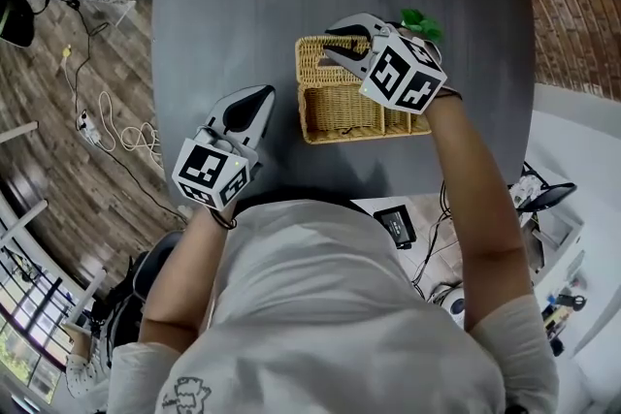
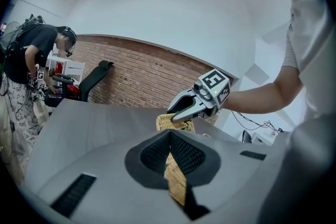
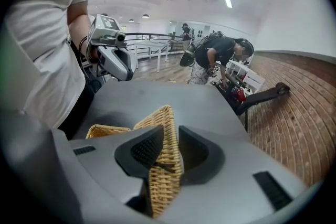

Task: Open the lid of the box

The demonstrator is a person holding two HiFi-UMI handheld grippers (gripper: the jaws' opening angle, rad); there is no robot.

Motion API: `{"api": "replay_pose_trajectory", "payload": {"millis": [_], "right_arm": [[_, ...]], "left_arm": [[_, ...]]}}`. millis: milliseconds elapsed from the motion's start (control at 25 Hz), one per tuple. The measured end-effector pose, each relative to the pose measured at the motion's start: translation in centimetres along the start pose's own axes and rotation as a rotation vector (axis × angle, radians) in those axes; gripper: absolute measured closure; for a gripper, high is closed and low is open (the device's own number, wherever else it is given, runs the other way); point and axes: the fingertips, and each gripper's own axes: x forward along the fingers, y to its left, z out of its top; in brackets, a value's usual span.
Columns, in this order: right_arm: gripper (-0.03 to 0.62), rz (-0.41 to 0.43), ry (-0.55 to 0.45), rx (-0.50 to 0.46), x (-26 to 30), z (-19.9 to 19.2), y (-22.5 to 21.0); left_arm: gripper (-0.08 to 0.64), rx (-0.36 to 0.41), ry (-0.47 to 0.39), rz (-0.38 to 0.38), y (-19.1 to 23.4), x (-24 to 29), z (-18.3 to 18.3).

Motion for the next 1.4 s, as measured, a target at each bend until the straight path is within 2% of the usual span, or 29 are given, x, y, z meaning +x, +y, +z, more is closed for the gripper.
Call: {"api": "replay_pose_trajectory", "payload": {"millis": [480, 640, 760, 1040, 1200, 1400], "right_arm": [[0.495, -0.002, 0.014, -0.002, 0.4, -0.4, -1.0], [0.425, -0.051, 0.021, 0.007, -0.3, -0.7, -1.0], [0.407, -0.075, 0.003, 0.040, -1.1, -0.6, -0.8], [0.407, -0.127, -0.058, 0.113, -3.2, -0.3, 1.8], [0.414, -0.170, -0.085, 0.141, -4.1, -0.3, 4.7], [0.420, -0.205, -0.119, 0.219, -5.7, 0.2, 8.3]], "left_arm": [[0.549, -0.007, 0.011, 0.000, 0.4, 0.0, -0.5], [0.549, 0.005, 0.007, -0.004, -0.3, -0.3, -0.2], [0.549, 0.013, 0.002, 0.001, -0.7, -0.7, 0.0], [0.549, 0.029, -0.006, -0.003, -2.9, -2.7, -0.4], [0.549, 0.045, -0.018, -0.008, -4.5, -4.0, -0.8], [0.549, 0.067, -0.035, -0.015, -6.6, -5.3, -1.0]]}}
